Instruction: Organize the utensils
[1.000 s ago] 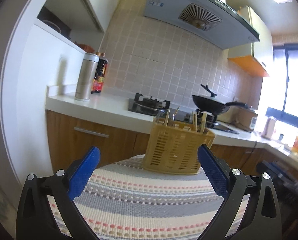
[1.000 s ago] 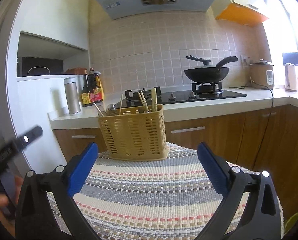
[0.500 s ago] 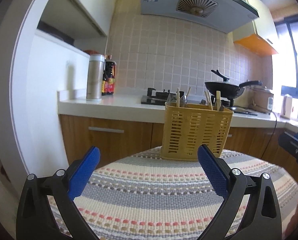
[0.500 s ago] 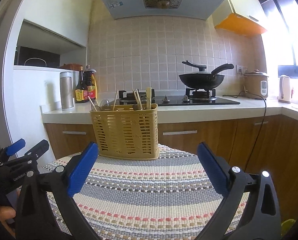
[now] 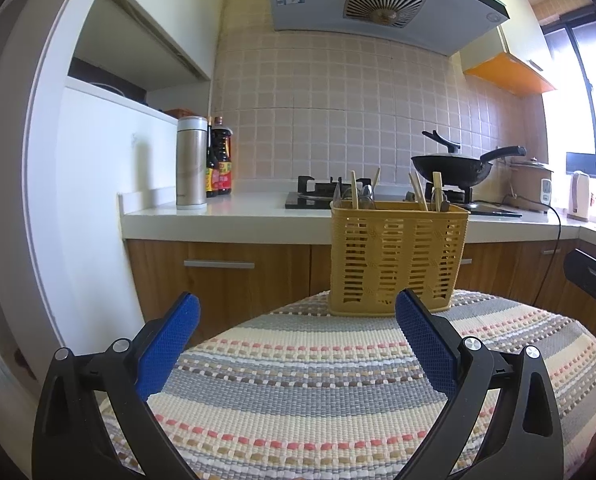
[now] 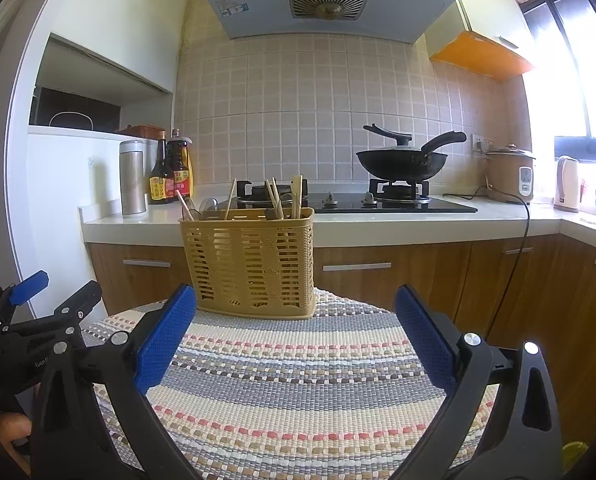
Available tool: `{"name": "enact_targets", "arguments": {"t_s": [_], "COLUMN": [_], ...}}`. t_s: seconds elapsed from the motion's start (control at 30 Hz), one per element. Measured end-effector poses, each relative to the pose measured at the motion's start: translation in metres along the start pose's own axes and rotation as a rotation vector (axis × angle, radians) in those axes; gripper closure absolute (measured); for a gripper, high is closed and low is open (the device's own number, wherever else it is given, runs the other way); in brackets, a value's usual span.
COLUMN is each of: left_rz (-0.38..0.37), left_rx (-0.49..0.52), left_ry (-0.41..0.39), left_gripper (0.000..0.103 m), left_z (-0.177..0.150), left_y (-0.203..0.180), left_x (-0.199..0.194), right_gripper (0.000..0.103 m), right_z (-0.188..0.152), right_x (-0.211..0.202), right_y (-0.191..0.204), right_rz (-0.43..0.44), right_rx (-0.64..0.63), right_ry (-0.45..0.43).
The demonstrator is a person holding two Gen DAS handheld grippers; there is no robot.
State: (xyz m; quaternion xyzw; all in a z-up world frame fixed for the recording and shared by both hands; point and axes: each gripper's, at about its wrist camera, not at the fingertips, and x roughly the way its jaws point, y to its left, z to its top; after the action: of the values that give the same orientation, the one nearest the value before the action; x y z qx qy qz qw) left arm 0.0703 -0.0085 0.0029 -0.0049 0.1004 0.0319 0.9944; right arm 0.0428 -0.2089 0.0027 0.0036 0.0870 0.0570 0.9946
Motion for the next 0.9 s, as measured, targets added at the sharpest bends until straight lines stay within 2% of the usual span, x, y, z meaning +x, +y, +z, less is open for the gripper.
{"name": "enact_targets", "arguments": {"t_s": [0.9], "left_rz": [-0.016], "left_rx": [-0.022], "left_ry": [0.053], "left_gripper": [0.008], "left_z": [-0.0023], "left_y": [0.0006], "left_x": [0.0073], "right_gripper": [0.008], "right_z": [-0.0018], "right_x": [0.004], "right_y": [0.0028], "right_rz": [-0.001], "right_rx": [-0.009], "right_ry": [0.022]}}
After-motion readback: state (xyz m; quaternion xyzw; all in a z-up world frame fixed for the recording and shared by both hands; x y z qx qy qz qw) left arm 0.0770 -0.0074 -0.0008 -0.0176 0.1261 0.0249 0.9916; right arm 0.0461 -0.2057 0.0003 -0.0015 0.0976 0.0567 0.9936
